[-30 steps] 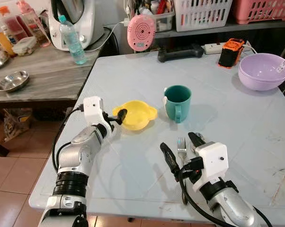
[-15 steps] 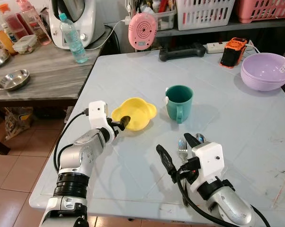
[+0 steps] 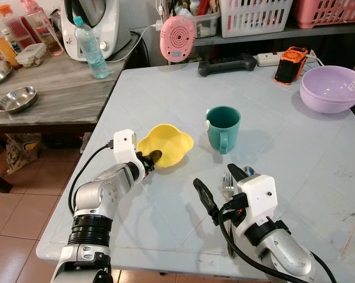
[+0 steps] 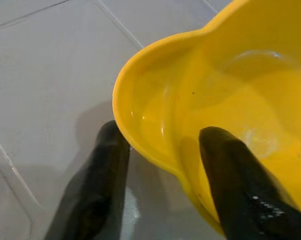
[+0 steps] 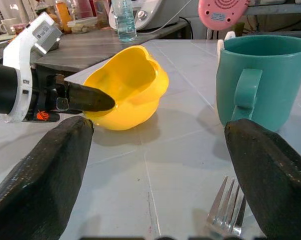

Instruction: Setting the table

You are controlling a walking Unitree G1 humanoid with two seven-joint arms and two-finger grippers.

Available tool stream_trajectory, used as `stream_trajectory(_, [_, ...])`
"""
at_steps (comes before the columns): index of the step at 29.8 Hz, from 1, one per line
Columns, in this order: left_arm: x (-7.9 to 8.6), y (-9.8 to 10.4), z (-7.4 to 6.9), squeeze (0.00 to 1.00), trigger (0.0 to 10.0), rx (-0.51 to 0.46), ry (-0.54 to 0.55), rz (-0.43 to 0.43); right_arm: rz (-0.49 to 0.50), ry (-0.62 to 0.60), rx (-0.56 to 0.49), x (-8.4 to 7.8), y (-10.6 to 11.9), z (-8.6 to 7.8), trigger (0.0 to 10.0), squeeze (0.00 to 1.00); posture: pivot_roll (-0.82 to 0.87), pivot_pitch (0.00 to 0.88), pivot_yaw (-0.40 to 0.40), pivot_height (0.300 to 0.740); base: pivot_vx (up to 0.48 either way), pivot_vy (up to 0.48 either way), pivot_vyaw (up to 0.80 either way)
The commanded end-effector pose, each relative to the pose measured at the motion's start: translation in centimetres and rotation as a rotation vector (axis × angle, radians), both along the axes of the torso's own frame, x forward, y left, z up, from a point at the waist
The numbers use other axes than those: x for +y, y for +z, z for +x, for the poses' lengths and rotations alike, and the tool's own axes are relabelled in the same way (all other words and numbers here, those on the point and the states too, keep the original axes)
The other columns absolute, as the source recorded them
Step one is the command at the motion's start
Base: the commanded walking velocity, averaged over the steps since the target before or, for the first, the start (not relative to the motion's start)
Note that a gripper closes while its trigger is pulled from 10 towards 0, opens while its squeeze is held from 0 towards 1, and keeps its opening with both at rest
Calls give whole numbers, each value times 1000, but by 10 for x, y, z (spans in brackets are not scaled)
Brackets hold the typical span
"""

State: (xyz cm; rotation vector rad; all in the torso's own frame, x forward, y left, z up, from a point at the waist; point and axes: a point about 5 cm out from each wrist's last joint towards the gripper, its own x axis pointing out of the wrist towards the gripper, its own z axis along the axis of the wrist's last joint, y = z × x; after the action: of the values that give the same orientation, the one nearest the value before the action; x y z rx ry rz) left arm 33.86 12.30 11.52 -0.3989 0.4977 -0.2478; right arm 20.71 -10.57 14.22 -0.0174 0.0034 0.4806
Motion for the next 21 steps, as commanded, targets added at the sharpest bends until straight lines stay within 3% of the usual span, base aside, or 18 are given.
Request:
stream_trajectory(1, [6, 9, 3, 0, 0, -23, 23, 3, 4, 11, 8, 2, -2, 0, 10000, 0, -84, 55, 163, 740, 0, 0, 0])
stream_trajectory(21, [9, 10, 3, 0, 0, -27, 52, 38, 9, 38, 9, 2, -4, 6, 10000, 0, -75, 49, 153, 740, 0, 0, 0])
